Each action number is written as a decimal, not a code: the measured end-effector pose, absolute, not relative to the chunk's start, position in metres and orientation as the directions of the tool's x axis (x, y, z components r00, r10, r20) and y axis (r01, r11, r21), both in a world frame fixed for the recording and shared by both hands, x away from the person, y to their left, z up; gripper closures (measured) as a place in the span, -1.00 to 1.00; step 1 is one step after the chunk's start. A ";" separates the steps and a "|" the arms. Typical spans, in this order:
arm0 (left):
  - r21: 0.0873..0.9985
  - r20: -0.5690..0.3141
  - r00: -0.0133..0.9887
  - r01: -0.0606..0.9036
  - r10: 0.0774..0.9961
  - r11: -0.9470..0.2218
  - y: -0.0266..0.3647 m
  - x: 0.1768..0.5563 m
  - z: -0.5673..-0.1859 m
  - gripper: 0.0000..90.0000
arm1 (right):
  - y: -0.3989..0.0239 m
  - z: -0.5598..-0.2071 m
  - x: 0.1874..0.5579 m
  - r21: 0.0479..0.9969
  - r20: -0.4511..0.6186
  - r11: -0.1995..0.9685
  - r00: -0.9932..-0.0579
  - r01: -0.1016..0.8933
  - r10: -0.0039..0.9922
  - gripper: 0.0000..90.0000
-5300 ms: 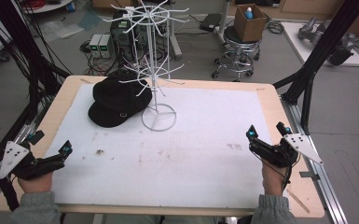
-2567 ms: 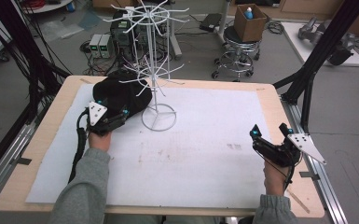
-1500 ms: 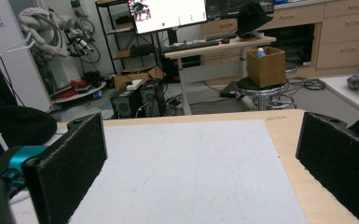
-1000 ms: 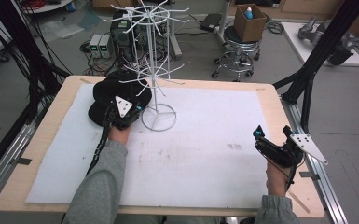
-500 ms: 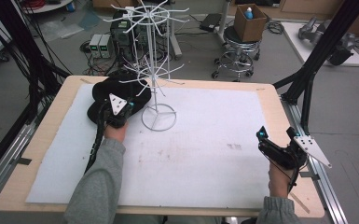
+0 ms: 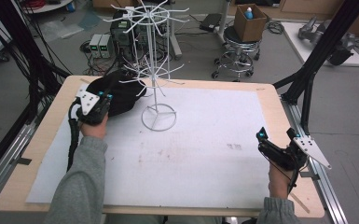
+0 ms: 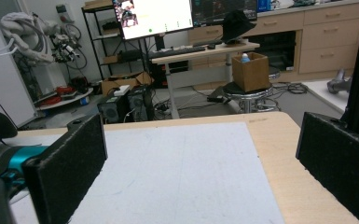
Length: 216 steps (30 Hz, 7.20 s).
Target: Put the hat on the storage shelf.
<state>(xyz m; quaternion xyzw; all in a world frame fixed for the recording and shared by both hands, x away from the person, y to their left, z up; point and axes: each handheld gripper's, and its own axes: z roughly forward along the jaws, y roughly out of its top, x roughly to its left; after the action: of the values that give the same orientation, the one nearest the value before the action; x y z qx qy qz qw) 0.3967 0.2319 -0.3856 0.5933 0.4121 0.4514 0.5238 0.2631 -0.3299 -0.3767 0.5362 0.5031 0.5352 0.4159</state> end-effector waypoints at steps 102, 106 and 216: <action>0.895 0.015 0.195 -0.441 0.981 0.074 0.217 0.291 -0.193 0.92 | -0.324 -0.363 0.255 0.984 0.179 -0.177 -0.110 0.030 0.978 -0.98; 0.900 0.024 0.201 -0.431 0.979 0.067 0.214 0.291 -0.201 0.91 | -0.324 -0.363 0.254 0.983 0.185 -0.183 -0.110 0.031 0.977 -0.98; 0.979 0.071 0.313 -0.206 0.947 -0.005 0.308 0.273 -0.343 -0.96 | -0.319 -0.367 0.260 0.989 0.142 -0.137 -0.104 0.056 0.984 -0.98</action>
<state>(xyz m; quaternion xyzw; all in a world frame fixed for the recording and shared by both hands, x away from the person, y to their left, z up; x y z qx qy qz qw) 0.2728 0.3083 -0.3433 0.5302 0.3494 0.4704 0.6128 0.2599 -0.3187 -0.3670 0.5182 0.5018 0.5478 0.4237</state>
